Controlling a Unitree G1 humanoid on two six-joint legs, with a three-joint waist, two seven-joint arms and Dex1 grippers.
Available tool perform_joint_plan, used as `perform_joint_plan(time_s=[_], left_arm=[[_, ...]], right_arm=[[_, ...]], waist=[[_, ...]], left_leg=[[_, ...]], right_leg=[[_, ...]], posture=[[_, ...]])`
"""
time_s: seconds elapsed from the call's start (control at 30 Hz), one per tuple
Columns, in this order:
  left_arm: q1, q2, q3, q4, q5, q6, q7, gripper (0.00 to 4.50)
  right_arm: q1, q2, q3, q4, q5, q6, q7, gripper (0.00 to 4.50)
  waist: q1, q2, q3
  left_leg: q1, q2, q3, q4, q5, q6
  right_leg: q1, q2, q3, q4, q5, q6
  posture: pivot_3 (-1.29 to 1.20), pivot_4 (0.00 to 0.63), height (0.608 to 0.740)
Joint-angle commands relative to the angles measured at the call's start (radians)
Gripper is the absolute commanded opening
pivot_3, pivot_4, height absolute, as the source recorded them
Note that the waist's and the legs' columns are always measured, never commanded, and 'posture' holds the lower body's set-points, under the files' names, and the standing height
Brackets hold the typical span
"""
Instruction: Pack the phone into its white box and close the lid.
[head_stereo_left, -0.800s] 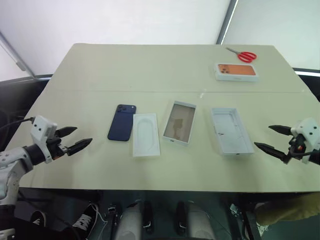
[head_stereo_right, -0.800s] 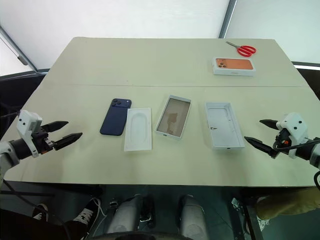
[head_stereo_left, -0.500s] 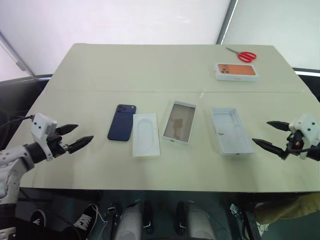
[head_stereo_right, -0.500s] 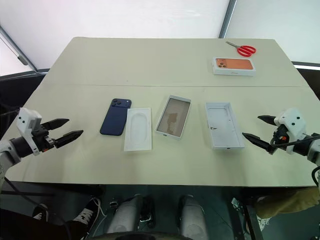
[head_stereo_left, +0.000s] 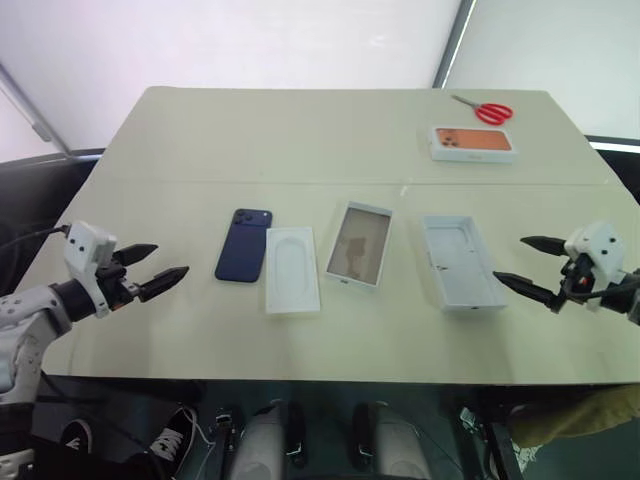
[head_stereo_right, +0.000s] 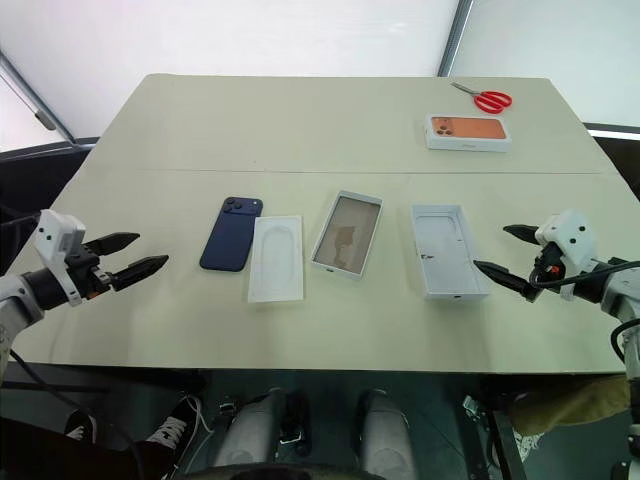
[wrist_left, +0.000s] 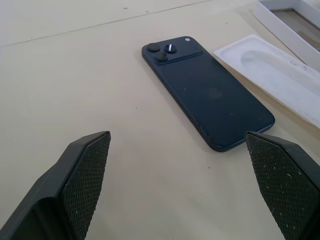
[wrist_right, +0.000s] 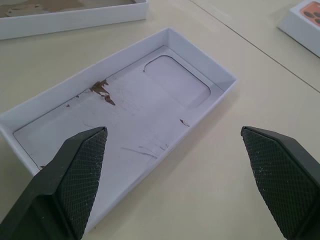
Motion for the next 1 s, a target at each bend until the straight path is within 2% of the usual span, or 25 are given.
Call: perform_joint_plan(time_s=[0.03,0.33,0.47,0.63,0.8,1.0], left_arm=[[-0.022,-0.019,0.009,-0.074,-0.056,0.073,0.04,4.5],[-0.018,-0.074,0.0,-0.228,-0.272,0.419,0.151,4.5],[-0.017,-0.139,-0.024,-0.275,-0.336,0.5,0.221,4.5],[0.015,-0.265,0.002,-0.276,-0.462,0.608,0.324,4.5],[0.025,-0.351,-0.024,-0.272,-0.485,0.606,0.384,4.5],[-0.044,-0.427,-0.065,-0.193,-0.476,0.601,0.438,4.5]], right_arm=[[-0.025,0.004,0.003,-0.033,0.012,0.001,-0.006,4.47],[-0.094,0.021,0.09,-0.131,0.033,0.038,0.027,4.47],[-0.112,0.085,0.167,-0.239,0.057,0.092,0.016,4.47],[-0.14,0.133,0.219,-0.26,0.036,0.096,-0.005,4.47],[-0.169,0.144,0.238,-0.241,0.028,0.091,-0.008,4.47],[-0.194,0.156,0.25,-0.225,0.014,0.083,-0.011,4.47]], waist=[[0.0,0.0,0.0],[-0.001,0.0,0.0],[0.0,0.0,0.0],[0.004,-0.001,0.0],[0.004,-0.001,0.0],[0.013,-0.001,0.0]], left_leg=[[0.0,0.0,0.0,0.0,0.0,0.0],[0.0,0.0,0.0,0.0,0.0,0.0],[0.0,0.0,0.0,0.0,0.0,0.0],[0.0,-0.001,0.0,0.001,0.001,0.0],[0.0,-0.001,-0.001,0.002,0.001,0.0],[0.001,-0.001,-0.001,0.002,0.001,0.0]], right_leg=[[0.0,0.0,0.0,0.0,0.0,0.0],[0.005,0.0,0.0,0.0,0.0,0.001],[0.005,0.001,0.0,0.001,0.0,0.001],[0.006,0.001,0.0,0.001,0.001,0.001],[0.007,0.001,-0.001,0.001,0.0,0.001],[0.007,0.001,-0.001,0.001,0.0,0.001]], posture=[[0.0,0.15,0.738],[0.0,0.15,0.738],[0.0,0.15,0.738],[0.0,0.15,0.738],[0.0,0.15,0.738],[0.0,0.15,0.738]])
